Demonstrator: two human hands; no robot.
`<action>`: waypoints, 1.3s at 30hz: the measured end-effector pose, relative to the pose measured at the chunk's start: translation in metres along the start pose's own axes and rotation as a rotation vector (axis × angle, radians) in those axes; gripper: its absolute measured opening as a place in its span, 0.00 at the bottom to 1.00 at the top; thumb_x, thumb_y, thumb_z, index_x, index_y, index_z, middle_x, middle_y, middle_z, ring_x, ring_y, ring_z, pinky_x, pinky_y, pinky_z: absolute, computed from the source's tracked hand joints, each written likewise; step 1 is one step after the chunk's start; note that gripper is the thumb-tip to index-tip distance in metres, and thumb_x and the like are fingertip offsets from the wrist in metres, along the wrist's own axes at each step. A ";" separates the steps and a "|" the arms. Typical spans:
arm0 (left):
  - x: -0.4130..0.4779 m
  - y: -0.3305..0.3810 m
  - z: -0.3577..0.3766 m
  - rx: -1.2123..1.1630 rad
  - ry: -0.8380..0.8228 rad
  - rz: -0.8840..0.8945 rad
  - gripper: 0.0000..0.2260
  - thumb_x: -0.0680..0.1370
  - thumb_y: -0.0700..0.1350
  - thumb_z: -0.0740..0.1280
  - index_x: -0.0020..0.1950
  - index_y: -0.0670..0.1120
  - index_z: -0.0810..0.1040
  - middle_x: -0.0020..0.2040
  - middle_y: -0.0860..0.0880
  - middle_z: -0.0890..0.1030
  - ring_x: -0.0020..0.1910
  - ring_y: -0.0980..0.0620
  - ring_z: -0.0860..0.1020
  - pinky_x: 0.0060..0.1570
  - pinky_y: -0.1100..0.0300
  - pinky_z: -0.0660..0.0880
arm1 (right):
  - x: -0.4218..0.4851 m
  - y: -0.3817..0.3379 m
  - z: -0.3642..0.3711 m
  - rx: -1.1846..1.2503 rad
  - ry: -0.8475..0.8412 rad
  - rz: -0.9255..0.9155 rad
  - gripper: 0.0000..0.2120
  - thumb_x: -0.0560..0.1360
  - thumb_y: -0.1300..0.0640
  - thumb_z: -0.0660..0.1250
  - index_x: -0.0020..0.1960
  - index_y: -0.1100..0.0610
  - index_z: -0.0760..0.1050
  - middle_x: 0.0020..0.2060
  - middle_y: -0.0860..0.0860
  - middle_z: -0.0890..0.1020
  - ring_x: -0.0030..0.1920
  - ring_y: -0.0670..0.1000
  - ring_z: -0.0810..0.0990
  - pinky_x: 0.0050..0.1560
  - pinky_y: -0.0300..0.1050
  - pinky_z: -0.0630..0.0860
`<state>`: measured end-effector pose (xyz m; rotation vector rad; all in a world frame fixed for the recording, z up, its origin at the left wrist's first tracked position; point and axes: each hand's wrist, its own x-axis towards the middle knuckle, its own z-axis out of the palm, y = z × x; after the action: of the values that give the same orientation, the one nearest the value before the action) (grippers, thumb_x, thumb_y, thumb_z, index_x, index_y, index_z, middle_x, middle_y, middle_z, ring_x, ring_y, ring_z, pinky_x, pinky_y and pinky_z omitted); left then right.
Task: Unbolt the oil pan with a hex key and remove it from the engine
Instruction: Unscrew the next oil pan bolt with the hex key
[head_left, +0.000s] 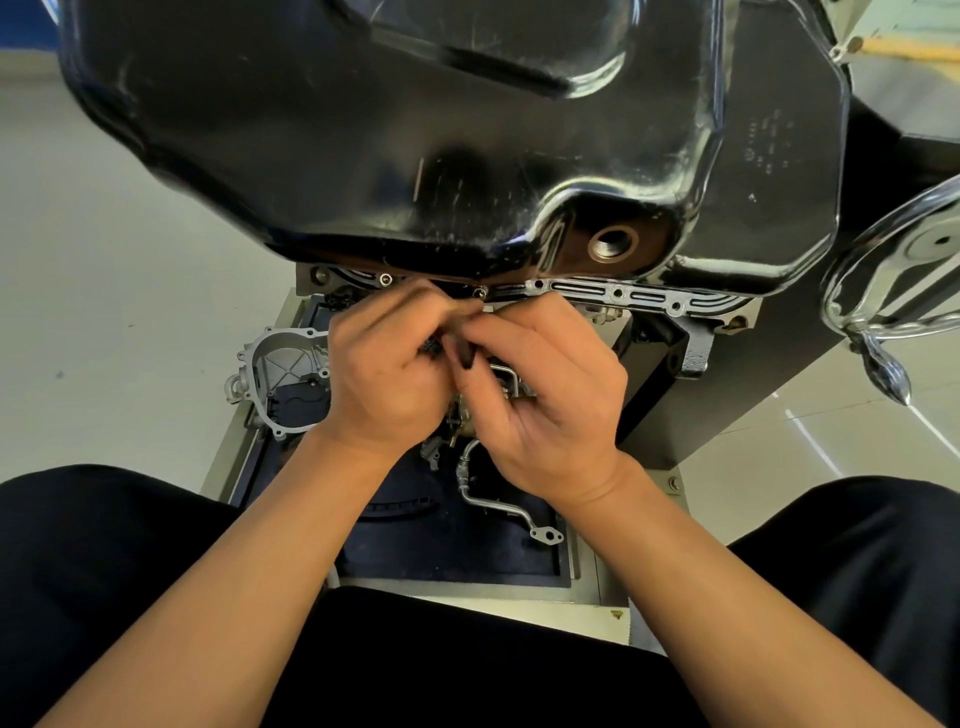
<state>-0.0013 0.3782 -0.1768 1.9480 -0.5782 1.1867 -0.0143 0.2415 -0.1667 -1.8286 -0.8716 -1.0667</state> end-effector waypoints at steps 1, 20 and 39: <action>0.000 0.000 0.000 0.009 -0.001 -0.014 0.04 0.72 0.28 0.70 0.41 0.34 0.83 0.37 0.41 0.83 0.38 0.50 0.79 0.39 0.62 0.76 | 0.000 0.000 0.000 -0.001 -0.002 0.002 0.06 0.70 0.71 0.75 0.47 0.67 0.84 0.41 0.58 0.84 0.41 0.56 0.81 0.46 0.43 0.77; -0.006 -0.002 0.003 0.007 0.010 0.073 0.08 0.77 0.31 0.68 0.54 0.36 0.83 0.53 0.48 0.81 0.52 0.55 0.81 0.55 0.66 0.77 | -0.001 0.004 -0.002 0.002 -0.006 -0.009 0.11 0.67 0.75 0.76 0.49 0.67 0.84 0.40 0.59 0.84 0.40 0.59 0.82 0.45 0.48 0.78; -0.012 -0.009 0.013 -0.034 -0.223 -0.269 0.12 0.76 0.32 0.67 0.59 0.39 0.81 0.56 0.44 0.83 0.54 0.61 0.79 0.58 0.67 0.75 | -0.002 0.004 0.000 0.065 0.009 0.007 0.06 0.72 0.70 0.74 0.49 0.66 0.85 0.41 0.57 0.83 0.42 0.55 0.81 0.48 0.42 0.76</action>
<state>0.0066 0.3725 -0.1940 2.0683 -0.4289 0.7951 -0.0119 0.2397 -0.1695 -1.7708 -0.8838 -1.0300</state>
